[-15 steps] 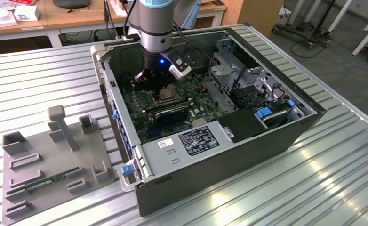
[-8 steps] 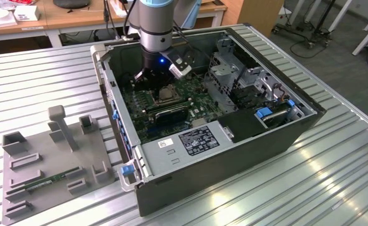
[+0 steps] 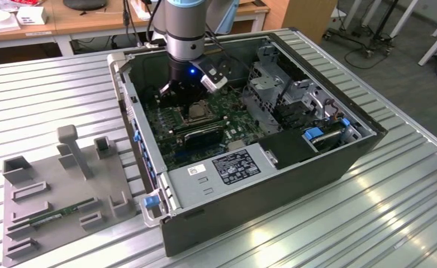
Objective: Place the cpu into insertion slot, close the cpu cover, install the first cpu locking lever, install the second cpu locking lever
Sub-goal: 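Close the cpu cover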
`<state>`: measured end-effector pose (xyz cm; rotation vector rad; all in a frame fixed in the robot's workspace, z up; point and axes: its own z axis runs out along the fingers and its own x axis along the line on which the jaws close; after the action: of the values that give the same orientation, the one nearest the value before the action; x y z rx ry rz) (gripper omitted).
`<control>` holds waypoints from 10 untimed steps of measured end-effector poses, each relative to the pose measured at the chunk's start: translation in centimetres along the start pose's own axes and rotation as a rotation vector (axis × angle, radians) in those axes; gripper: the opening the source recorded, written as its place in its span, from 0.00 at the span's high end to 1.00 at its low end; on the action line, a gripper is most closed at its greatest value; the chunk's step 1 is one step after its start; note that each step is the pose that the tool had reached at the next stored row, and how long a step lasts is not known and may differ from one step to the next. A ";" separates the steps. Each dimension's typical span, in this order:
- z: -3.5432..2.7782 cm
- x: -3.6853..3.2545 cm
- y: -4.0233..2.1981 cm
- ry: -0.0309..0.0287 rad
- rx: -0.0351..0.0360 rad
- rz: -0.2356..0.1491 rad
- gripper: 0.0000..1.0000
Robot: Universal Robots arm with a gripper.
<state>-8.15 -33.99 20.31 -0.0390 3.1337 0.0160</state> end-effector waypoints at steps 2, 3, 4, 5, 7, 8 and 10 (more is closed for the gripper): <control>0.18 0.00 -0.01 0.0000 0.0001 0.000 0.89; 0.27 0.00 -0.01 -0.0001 0.0000 0.000 0.89; 0.34 0.01 -0.01 0.0002 0.0004 0.000 0.89; 0.39 0.02 -0.02 0.0006 0.0008 0.000 0.89; 0.49 0.02 -0.03 0.0009 0.0013 0.000 0.89; 0.51 0.02 -0.03 0.0007 0.0010 0.000 0.89; 0.55 0.01 -0.01 0.0000 0.0001 0.000 0.89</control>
<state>-8.16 -34.00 19.75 -0.0391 3.1337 0.0158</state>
